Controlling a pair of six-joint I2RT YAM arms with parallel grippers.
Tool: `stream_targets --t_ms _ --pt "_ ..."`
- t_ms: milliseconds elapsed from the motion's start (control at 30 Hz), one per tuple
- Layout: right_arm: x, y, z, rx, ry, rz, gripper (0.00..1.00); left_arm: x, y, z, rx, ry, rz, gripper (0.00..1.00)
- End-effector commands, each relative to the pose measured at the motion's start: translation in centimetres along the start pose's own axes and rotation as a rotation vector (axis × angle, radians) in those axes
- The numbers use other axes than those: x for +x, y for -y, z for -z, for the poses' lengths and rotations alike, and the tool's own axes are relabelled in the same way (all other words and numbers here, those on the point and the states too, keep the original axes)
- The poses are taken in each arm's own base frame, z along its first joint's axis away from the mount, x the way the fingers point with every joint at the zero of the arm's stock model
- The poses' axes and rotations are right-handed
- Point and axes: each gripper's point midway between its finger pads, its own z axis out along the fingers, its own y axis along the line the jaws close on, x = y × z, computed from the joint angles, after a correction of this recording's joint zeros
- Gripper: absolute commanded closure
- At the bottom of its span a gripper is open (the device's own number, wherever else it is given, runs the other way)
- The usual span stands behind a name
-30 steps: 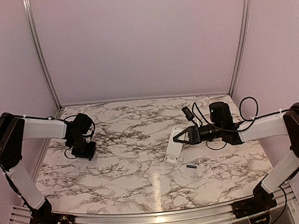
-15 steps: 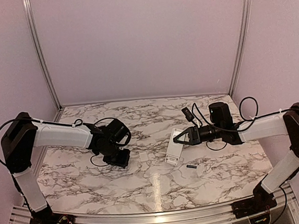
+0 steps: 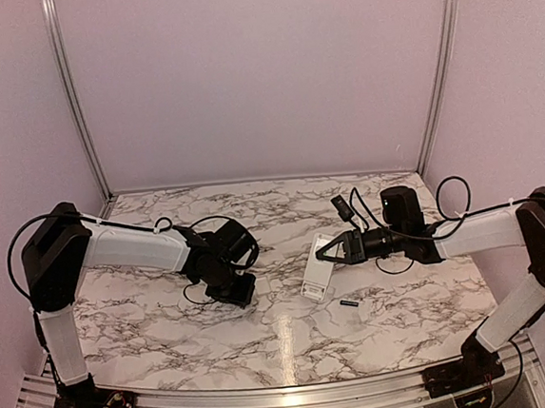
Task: Load the batteries into the remote control
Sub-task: Move the battery to the center of the board, then pass from the right arm to the left
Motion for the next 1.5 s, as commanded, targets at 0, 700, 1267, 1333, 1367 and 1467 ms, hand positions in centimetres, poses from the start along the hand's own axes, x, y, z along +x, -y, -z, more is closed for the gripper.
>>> stream_targets --t_ms 0,700,1267,1333,1367,1467 --pt "-1.2 -1.1 -0.2 -0.017 0.014 0.043 1.0 0.9 -0.7 -0.5 -0.05 -0.034 -0.004 0.8" --pt "-1.2 -4.1 -0.3 -0.136 0.01 0.095 1.0 -4.4 4.3 9.9 0.211 0.327 -0.19 0.43" --pt "-0.8 -12.7 -1.6 -0.365 -0.043 0.256 1.0 -2.1 15.2 16.7 0.828 0.457 -0.475 0.51" --pt "-0.9 -12.9 -1.5 -0.374 -0.036 0.256 1.0 -1.8 15.6 16.4 0.841 0.448 -0.478 0.55" --pt "-1.0 -13.2 -1.4 -0.384 -0.034 0.258 1.0 -1.7 15.7 16.3 0.846 0.443 -0.476 0.58" --pt "-1.1 -13.7 -1.3 -0.409 -0.033 0.25 1.0 -1.6 15.9 16.1 0.868 0.436 -0.469 0.66"
